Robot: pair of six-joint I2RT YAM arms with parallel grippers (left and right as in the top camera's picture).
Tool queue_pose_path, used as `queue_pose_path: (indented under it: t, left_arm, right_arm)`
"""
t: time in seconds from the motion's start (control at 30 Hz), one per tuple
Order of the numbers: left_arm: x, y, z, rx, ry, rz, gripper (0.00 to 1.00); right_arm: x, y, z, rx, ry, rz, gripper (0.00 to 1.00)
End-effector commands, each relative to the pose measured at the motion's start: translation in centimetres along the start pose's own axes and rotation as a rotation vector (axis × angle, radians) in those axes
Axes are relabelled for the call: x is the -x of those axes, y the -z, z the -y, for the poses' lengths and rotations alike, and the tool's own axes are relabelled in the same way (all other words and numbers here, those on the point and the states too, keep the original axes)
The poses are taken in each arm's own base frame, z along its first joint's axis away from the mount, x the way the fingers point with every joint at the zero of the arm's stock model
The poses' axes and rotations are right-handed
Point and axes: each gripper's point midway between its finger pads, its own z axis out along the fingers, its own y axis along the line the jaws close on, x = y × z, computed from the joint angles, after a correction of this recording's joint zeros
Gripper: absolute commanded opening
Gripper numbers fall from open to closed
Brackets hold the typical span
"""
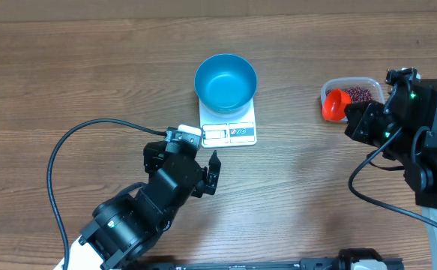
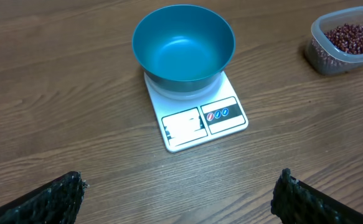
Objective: Scoop item into bowl and weigh 150g on scale
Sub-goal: 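Retract the left gripper back from the scale, then lower the red cup into the bean tub with the right gripper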
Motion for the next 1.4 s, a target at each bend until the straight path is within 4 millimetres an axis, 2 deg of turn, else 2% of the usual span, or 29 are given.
queue_pose_path:
  t: [0.0,0.33,0.47,0.7,0.8,0.93,1.13,1.37]
  left_arm:
    - [-0.3,-0.2,-0.2,0.006,0.014,-0.007,0.99]
    - [-0.3,-0.2,-0.2,0.006,0.014,-0.008,0.99]
    - [-0.3,-0.2,-0.2,0.006,0.014,-0.008,1.0]
    - [-0.3,-0.2,-0.2,0.006,0.014,-0.008,1.0]
    - [-0.3,-0.2,-0.2,0.006,0.014,-0.008,1.0]
    - [-0.3,-0.2,-0.2,0.006,0.014,-0.008,0.99]
    - [-0.3,-0.2,-0.2,0.006,0.014,-0.008,1.0]
    - [-0.3,-0.2,-0.2,0.006,0.014,-0.008,1.0]
  right_arm:
    - [0.9,0.8,-0.4,0.011,0.013,0.034,0.04]
    - [1.1,0.8,-0.5,0.012,0.015,0.044,0.04]
    - [1.4,0.2,0.4,-0.035,0.012,0.043,0.04]
    - [1.9,-2.2,2.0,-0.124,0.05,0.013,0.04]
    - [3.2,-3.1,3.7,-0.223,0.082,0.045,0.04]
    - [4.6,-4.2,4.4,-0.269,0.188,0.068,0.04]
    - [5.9,-5.9,6.0,-0.364,0.214,0.081,0.04]
    - [5.6,-9.4,7.9,-0.437,0.238,0.009,0.04]
